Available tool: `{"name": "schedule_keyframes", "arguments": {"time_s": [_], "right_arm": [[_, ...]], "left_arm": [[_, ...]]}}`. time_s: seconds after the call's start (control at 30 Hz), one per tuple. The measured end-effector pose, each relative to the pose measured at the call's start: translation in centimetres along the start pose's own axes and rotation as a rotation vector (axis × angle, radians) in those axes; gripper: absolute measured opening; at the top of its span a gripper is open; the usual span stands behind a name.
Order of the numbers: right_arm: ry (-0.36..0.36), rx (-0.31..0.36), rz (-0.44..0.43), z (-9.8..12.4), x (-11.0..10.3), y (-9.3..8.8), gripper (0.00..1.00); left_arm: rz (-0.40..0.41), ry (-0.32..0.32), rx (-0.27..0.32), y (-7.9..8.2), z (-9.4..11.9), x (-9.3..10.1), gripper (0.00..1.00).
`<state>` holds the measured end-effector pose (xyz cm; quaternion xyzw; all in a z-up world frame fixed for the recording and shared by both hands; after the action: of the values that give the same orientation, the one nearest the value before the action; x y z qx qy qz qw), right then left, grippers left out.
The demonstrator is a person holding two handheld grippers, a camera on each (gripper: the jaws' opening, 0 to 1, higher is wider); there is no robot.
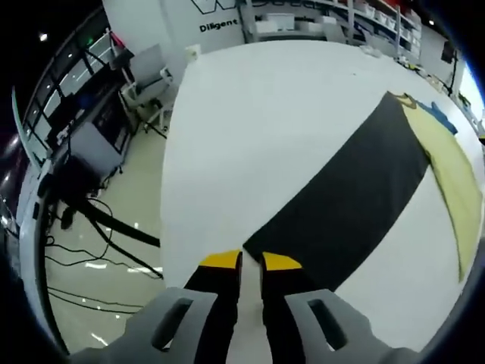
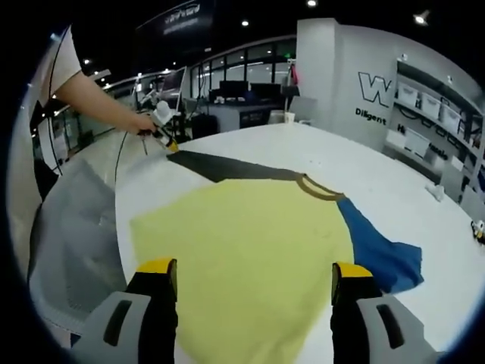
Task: Fold the garment on the visible template until the final outline fits inside the template.
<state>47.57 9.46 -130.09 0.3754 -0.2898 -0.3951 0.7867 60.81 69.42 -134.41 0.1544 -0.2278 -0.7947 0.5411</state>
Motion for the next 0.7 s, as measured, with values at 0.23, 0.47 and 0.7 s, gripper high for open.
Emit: {"name": "schedule_keyframes", "arguments": {"time_s": [0.23,0.47,0.7], "right_arm": [[-0.003,0.009,-0.011,0.0,0.2,-0.2,0.82],[-0.034,0.019,-0.048,-0.1,2.0,-0.8,0.82],[-0.079,0.009,-0.071,-0.6,6.2,-2.4,0.83]], "left_arm": [[0.084,-0.061,0.103,-0.2,1.3,1.7,0.15],[0.1,-0.161,0.234,0.6,2.0,7.5,0.17],[0.048,-0.252,0.308,1.2,1.9,13.6,0.22]]}}
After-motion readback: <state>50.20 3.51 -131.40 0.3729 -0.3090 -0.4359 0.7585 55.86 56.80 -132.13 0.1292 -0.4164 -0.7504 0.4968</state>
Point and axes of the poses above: the point that each gripper's makers call its tool centre point, and the gripper's own axes: z roughly backward along the fingers, x roughly to its right, y roughly out of its top, the point moved 8 cm from there along z, roughly backward along the fingers, and after that the axes turned 14 degrees about -y, right-handed, at the moved point
